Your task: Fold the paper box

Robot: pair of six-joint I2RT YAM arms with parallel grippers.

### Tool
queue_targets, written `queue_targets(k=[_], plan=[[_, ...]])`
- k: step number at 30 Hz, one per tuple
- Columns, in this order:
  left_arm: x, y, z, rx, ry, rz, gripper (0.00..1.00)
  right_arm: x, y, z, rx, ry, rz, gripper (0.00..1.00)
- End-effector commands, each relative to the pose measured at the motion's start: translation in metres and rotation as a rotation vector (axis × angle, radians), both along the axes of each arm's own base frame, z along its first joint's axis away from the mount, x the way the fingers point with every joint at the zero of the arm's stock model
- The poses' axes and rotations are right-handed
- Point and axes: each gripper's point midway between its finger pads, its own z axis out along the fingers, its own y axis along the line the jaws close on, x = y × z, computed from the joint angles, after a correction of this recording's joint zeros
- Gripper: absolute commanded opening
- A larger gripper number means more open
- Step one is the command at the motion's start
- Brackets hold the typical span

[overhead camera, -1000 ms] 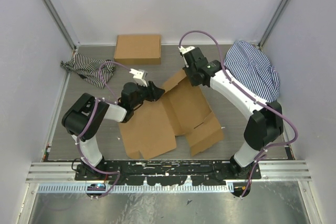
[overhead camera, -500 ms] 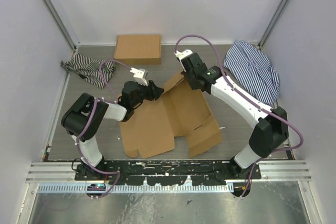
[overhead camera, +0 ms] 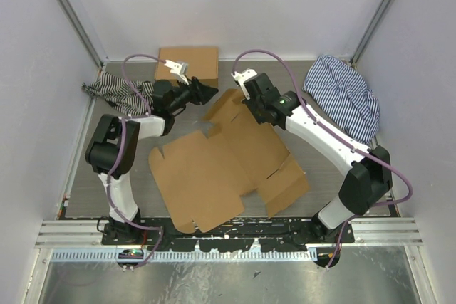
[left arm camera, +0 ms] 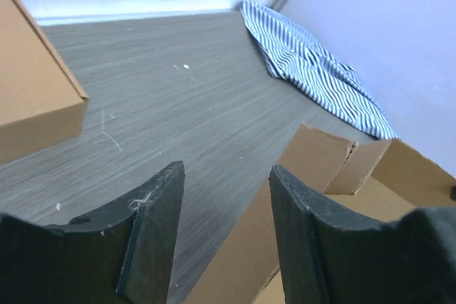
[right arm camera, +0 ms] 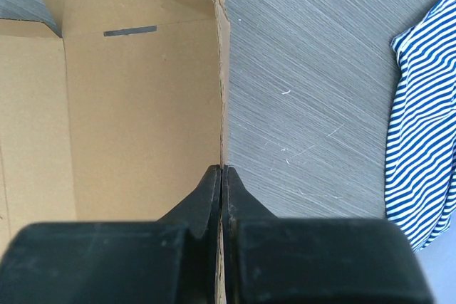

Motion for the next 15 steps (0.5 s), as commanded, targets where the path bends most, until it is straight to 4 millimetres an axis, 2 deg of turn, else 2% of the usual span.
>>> queue_targets(k=[1, 4, 7, 11, 15], plan=[[-0.011, -0.004, -0.020, -0.062, 0.067, -0.153, 0.58, 0.002, 0.009, 0.032, 0.070, -0.077, 0.036, 0.01], [-0.006, 0.006, -0.041, -0.037, 0.101, -0.140, 0.57, 0.000, 0.009, 0.032, 0.064, -0.075, 0.047, 0.01], [-0.004, 0.009, -0.053, -0.036, 0.120, -0.153, 0.56, -0.003, 0.012, 0.032, 0.061, -0.073, 0.073, 0.01], [-0.009, 0.004, -0.058, -0.051, 0.120, -0.213, 0.56, -0.010, 0.018, 0.034, 0.009, -0.091, 0.147, 0.01], [-0.027, -0.004, -0.056, -0.107, 0.118, -0.309, 0.56, -0.019, 0.025, 0.038, -0.053, -0.105, 0.217, 0.01]])
